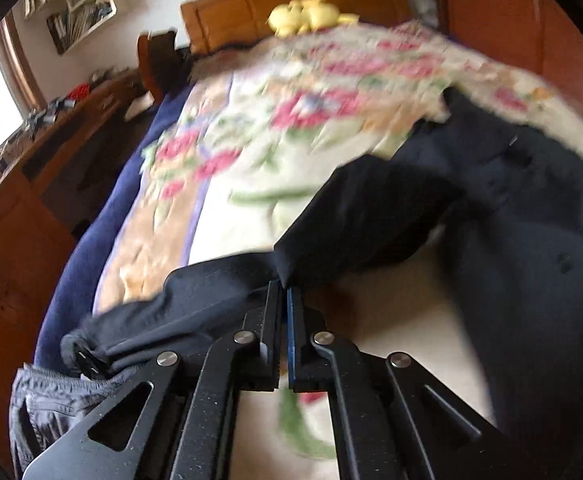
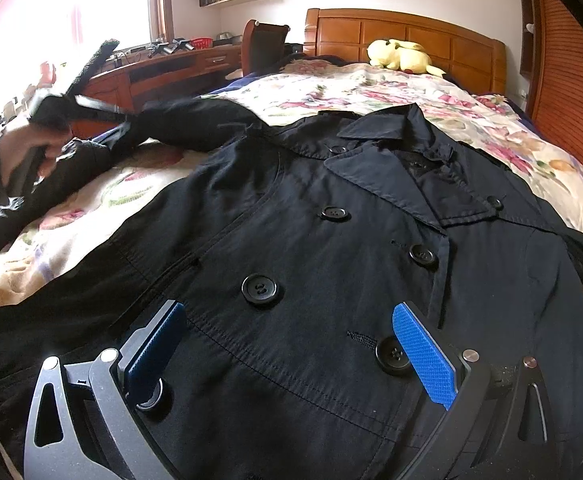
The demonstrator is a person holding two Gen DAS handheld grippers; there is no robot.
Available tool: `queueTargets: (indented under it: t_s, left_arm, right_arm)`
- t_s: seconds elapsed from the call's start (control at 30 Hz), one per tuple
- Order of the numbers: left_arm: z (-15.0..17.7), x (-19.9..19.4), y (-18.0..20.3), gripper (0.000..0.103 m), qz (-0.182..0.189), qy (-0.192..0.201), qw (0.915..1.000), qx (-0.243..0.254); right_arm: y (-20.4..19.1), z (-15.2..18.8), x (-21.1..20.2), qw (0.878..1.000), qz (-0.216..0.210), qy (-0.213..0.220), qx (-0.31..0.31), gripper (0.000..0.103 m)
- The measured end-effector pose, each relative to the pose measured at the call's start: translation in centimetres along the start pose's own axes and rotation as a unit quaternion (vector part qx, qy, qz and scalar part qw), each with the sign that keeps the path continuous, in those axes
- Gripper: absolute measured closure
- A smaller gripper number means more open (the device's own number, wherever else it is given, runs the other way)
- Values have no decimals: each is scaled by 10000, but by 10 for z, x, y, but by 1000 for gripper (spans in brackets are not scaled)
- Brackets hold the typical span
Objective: Fold large clothes
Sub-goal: 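Lift the grasped sleeve with the left gripper and fold it across the coat front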
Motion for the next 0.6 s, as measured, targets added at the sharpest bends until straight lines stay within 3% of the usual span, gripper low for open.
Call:
queueTargets:
  t_s: [0.23, 0.43, 0.5, 0.6]
  left_arm:
    - [-34, -68, 65, 101, 677, 454, 9960, 368]
    - [-41, -89, 116, 100, 1151, 445, 9901, 663]
    - [-37, -86, 118, 88, 1374, 375, 9876, 668]
    - [-28, -84, 117, 79, 1362, 371, 9877, 675]
  right_arm:
    - [2, -1, 0, 10000, -15, 27, 42, 0]
    - [2, -1, 1, 10000, -20, 30, 50, 0]
    - [1, -1, 1, 10000, -23, 28, 44, 0]
    - [1, -1, 1, 10000, -24, 23, 35, 0]
Point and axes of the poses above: each gripper's, at about its wrist camera, not at the fingertips, and x roughly the way its jaws point, y to its right, z to its underside, the point moved 1 cm from there along x, roughly the way its jaws point, and after that the axes turned 6 degrees about -y, right-handed, at the moved point
